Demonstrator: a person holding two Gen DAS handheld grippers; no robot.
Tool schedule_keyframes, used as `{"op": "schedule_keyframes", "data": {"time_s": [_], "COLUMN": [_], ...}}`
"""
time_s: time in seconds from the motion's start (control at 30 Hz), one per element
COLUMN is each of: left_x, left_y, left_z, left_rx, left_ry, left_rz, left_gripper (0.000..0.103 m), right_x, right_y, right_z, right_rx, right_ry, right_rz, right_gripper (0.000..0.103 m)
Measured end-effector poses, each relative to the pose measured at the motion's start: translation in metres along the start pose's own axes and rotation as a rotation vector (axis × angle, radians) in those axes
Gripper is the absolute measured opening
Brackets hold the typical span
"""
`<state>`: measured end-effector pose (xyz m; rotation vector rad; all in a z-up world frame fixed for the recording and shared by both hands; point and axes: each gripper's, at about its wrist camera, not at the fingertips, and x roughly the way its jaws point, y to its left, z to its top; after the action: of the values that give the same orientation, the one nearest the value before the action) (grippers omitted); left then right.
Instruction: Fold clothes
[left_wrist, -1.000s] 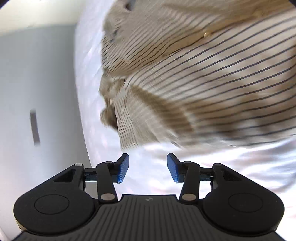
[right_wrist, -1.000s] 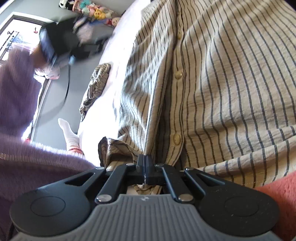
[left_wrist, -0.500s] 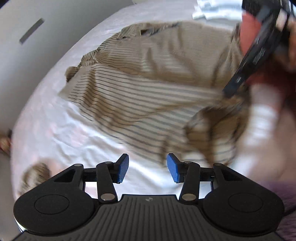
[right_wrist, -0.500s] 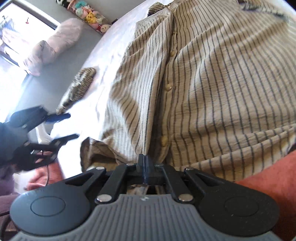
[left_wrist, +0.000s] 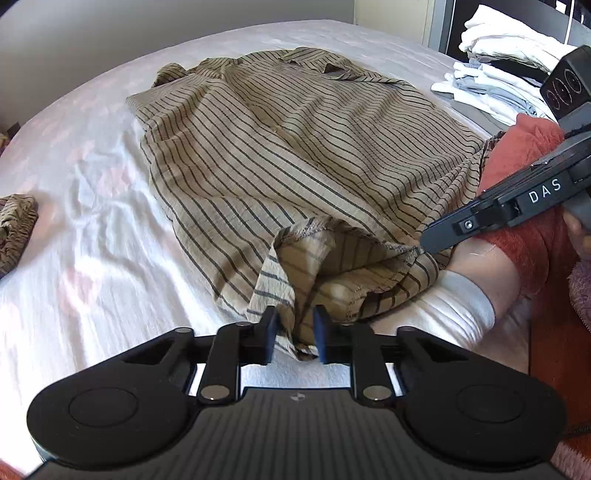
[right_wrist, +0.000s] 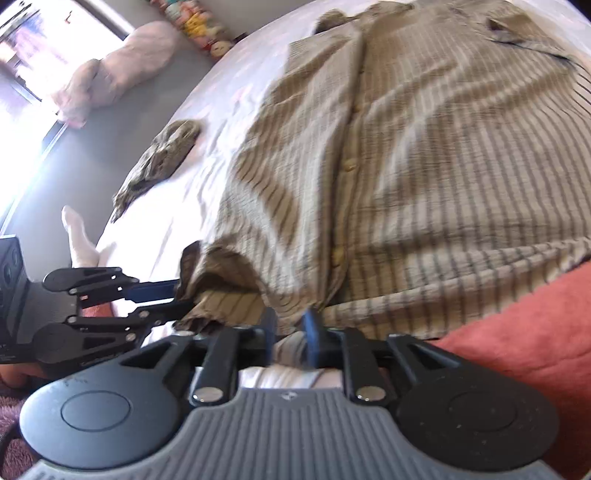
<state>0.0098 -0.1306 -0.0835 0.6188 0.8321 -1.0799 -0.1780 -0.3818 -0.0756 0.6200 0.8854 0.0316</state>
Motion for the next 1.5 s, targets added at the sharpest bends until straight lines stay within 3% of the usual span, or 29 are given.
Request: {"op": "schedule_keyframes", "data": {"time_s": [0.13, 0.17, 0.2, 0.23, 0.4, 0.53, 0.63, 0.7, 0.8, 0.87, 0.9, 0.97, 1.23, 1.27, 1.37, 1.4, 1.43, 1.5], "left_x": [-0.007, -0.009, -0.011, -0.013, -0.023, -0.021, -0.018, -0.023, -0.036, -0.041, -0.043, -0.044, -0.015, -0.010, 0.004, 0.008, 0.011, 0.013], "left_y": [0.006, 0.009, 0.012, 0.014, 0.017, 0.019, 0.018, 0.019, 0.016, 0.005, 0.000, -0.014, -0.058, -0.060, -0.062, -0.061, -0.060, -0.056], "left_z": [-0.010, -0.012, -0.015, -0.017, -0.033, -0.048, -0.050, -0.050, -0.043, -0.033, -0.029, -0.019, -0.018, -0.017, -0.017, -0.016, -0.014, -0.008], "left_rx": [-0.067, -0.090, -0.112, -0.129, -0.146, -0.177, -0.163, -0.141, -0.096, -0.018, 0.025, 0.116, 0.502, 0.537, 0.621, 0.632, 0.626, 0.574], "left_ry": [-0.003, -0.003, -0.001, 0.005, 0.083, 0.139, 0.193, 0.197, 0.133, 0.082, 0.057, 0.013, -0.001, 0.001, 0.016, 0.024, 0.025, 0.037], "left_rz": [0.035, 0.042, 0.046, 0.049, 0.035, 0.000, 0.039, 0.081, 0.089, 0.106, 0.117, 0.137, 0.153, 0.158, 0.171, 0.167, 0.154, 0.117], "left_gripper": [0.001, 0.000, 0.000, 0.000, 0.000, 0.000, 0.000, 0.000, 0.001, 0.021, 0.028, 0.051, 0.054, 0.055, 0.055, 0.054, 0.051, 0.026], "right_x": [0.013, 0.019, 0.022, 0.022, 0.006, 0.007, 0.010, 0.006, -0.002, -0.003, -0.002, 0.005, 0.029, 0.030, 0.034, 0.037, 0.040, 0.039], "right_y": [0.019, 0.021, 0.021, 0.020, 0.027, 0.027, 0.026, 0.030, 0.042, 0.051, 0.055, 0.064, 0.083, 0.085, 0.090, 0.091, 0.091, 0.092], "right_z": [-0.002, -0.003, -0.003, -0.003, -0.002, -0.007, -0.011, -0.013, -0.016, -0.017, -0.017, -0.017, -0.025, -0.025, -0.025, -0.025, -0.025, -0.025], "right_rx": [-0.104, -0.120, -0.125, -0.120, -0.156, -0.172, -0.174, -0.200, -0.280, -0.344, -0.377, -0.449, -0.652, -0.677, -0.732, -0.747, -0.758, -0.772], "right_ry": [0.023, 0.028, 0.028, 0.022, -0.015, 0.028, 0.070, 0.070, 0.044, 0.033, 0.036, 0.060, 0.092, 0.088, 0.089, 0.095, 0.099, 0.091], "right_rz": [-0.064, -0.094, -0.113, -0.109, -0.097, -0.110, -0.114, -0.116, -0.143, -0.145, -0.142, -0.137, -0.152, -0.159, -0.169, -0.172, -0.178, -0.182], "right_gripper": [0.039, 0.033, 0.009, 0.003, 0.003, 0.003, 0.003, 0.007, 0.011, 0.014, 0.024, 0.047, 0.048, 0.050, 0.067, 0.067, 0.067, 0.060]}}
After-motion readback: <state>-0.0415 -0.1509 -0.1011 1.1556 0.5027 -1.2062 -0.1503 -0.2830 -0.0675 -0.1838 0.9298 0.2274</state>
